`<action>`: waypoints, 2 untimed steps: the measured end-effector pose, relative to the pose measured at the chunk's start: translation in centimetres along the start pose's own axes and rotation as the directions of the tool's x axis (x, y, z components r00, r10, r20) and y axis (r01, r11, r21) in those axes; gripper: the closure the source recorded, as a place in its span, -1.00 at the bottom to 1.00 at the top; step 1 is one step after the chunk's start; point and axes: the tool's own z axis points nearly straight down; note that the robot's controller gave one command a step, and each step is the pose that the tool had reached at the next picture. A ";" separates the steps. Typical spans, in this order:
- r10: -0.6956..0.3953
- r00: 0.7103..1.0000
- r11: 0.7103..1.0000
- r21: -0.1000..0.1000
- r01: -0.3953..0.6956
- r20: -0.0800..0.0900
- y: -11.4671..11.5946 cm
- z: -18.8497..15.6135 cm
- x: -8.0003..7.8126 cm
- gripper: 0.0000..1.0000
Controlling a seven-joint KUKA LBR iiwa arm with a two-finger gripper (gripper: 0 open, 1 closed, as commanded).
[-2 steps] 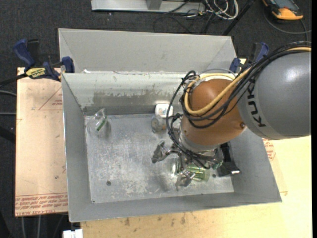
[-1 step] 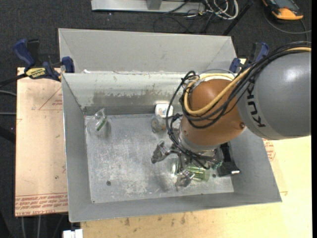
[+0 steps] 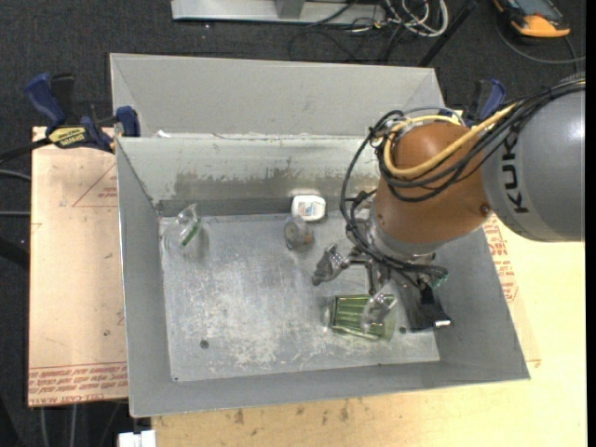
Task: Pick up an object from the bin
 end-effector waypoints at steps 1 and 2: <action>-0.010 1.000 1.000 0.003 0.010 0.001 -1.8 0.1 0.3 -1.00; -0.009 1.000 1.000 0.001 0.009 -0.005 -1.4 1.9 0.5 -1.00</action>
Offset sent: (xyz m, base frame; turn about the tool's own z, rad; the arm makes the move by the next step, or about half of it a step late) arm -0.0029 0.0159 -0.0287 -0.0218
